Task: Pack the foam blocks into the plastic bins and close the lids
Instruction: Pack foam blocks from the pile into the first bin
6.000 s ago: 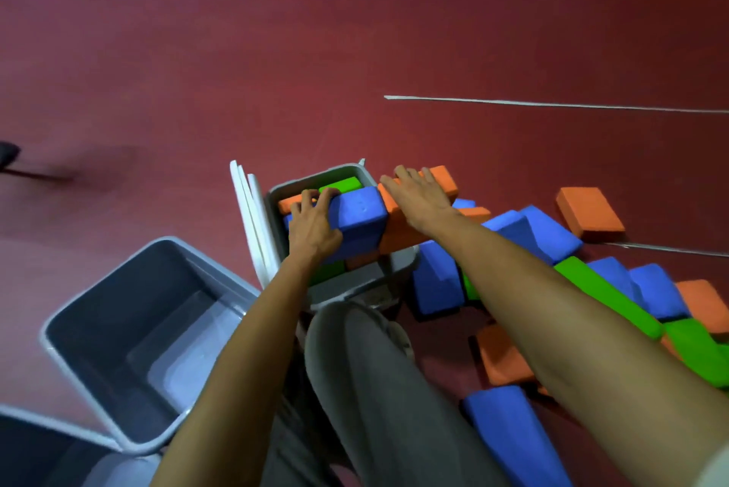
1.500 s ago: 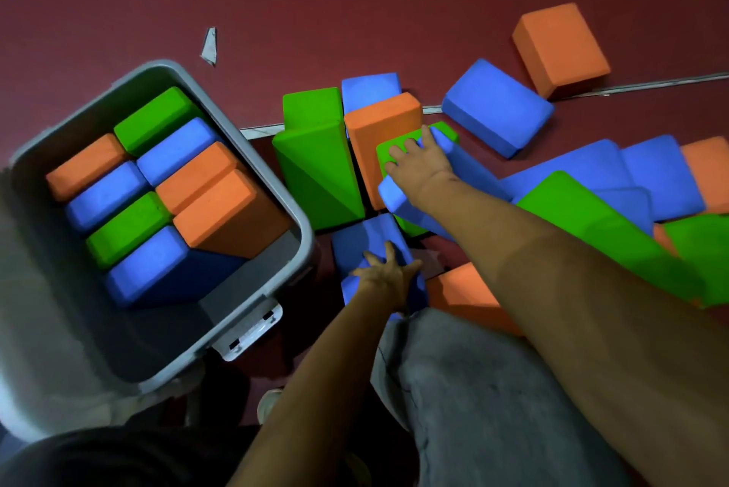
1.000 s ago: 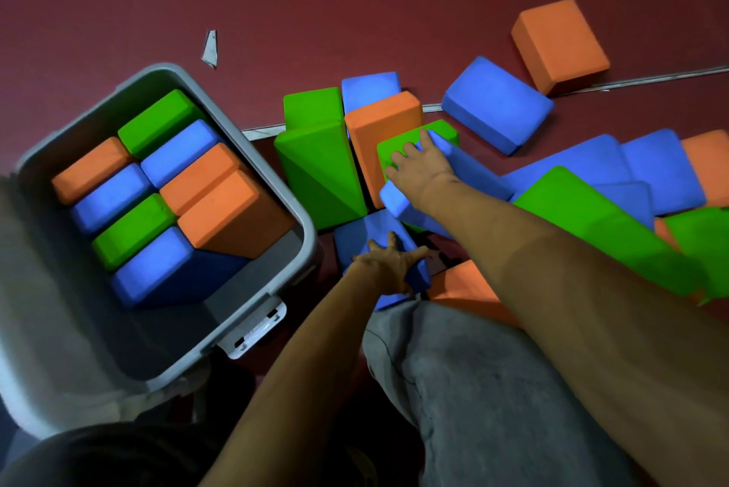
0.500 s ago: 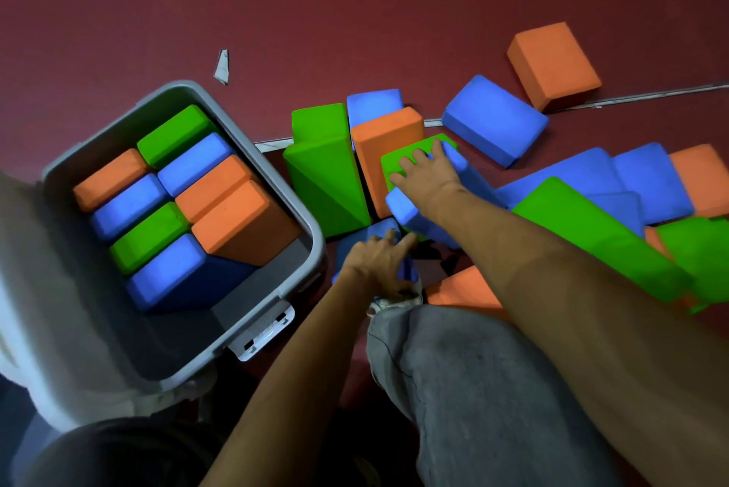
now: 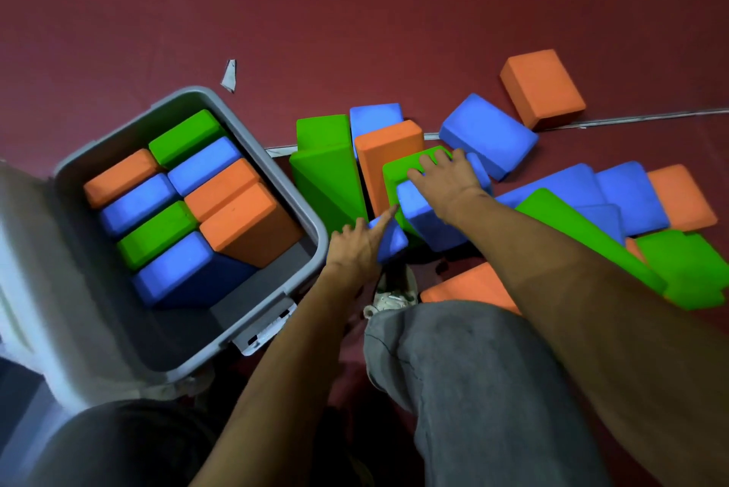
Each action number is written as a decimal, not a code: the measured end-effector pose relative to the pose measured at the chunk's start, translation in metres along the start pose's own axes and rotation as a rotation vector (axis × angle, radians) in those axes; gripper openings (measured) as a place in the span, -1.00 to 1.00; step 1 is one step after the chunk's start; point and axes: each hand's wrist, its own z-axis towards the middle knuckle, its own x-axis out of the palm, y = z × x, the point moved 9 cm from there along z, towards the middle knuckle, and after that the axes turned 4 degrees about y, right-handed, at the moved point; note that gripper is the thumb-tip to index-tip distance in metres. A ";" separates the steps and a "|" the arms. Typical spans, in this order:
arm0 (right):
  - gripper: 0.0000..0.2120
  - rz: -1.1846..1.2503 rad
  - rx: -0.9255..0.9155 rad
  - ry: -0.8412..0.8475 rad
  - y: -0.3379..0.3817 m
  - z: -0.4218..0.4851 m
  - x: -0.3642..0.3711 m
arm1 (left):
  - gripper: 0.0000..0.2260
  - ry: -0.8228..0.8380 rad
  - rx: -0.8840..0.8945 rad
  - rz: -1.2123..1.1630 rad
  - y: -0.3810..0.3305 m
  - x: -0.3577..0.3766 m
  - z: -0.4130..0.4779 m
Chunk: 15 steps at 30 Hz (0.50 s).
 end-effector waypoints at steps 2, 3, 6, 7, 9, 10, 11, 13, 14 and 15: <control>-0.51 0.010 0.033 -0.034 -0.010 -0.011 -0.012 | 0.04 0.027 -0.032 -0.139 0.003 -0.020 0.001; -0.50 0.015 0.046 -0.041 -0.016 -0.017 -0.019 | 0.00 0.040 -0.044 -0.174 0.003 -0.027 -0.002; -0.53 -0.002 0.070 -0.080 -0.034 -0.038 -0.041 | -0.26 0.056 -0.061 -0.258 0.002 -0.038 -0.014; -0.54 -0.006 0.080 -0.101 -0.042 -0.045 -0.048 | -0.31 0.037 -0.064 -0.304 0.001 -0.043 -0.018; -0.54 -0.010 0.103 -0.128 -0.056 -0.061 -0.061 | -0.27 -0.032 -0.053 -0.348 -0.007 -0.063 -0.027; -0.53 -0.012 0.113 -0.133 -0.063 -0.069 -0.066 | -0.22 -0.080 -0.035 -0.331 -0.014 -0.078 -0.031; -0.51 -0.016 0.122 -0.135 -0.068 -0.076 -0.069 | -0.18 -0.131 -0.011 -0.292 -0.022 -0.094 -0.034; -0.42 -0.023 0.140 -0.141 -0.076 -0.092 -0.077 | -0.18 -0.223 0.036 -0.214 -0.035 -0.128 -0.041; -0.37 -0.020 0.151 -0.152 -0.080 -0.101 -0.081 | -0.20 -0.247 0.051 -0.192 -0.038 -0.141 -0.044; -0.32 -0.017 0.162 -0.166 -0.084 -0.109 -0.087 | -0.21 -0.260 0.061 -0.175 -0.040 -0.152 -0.049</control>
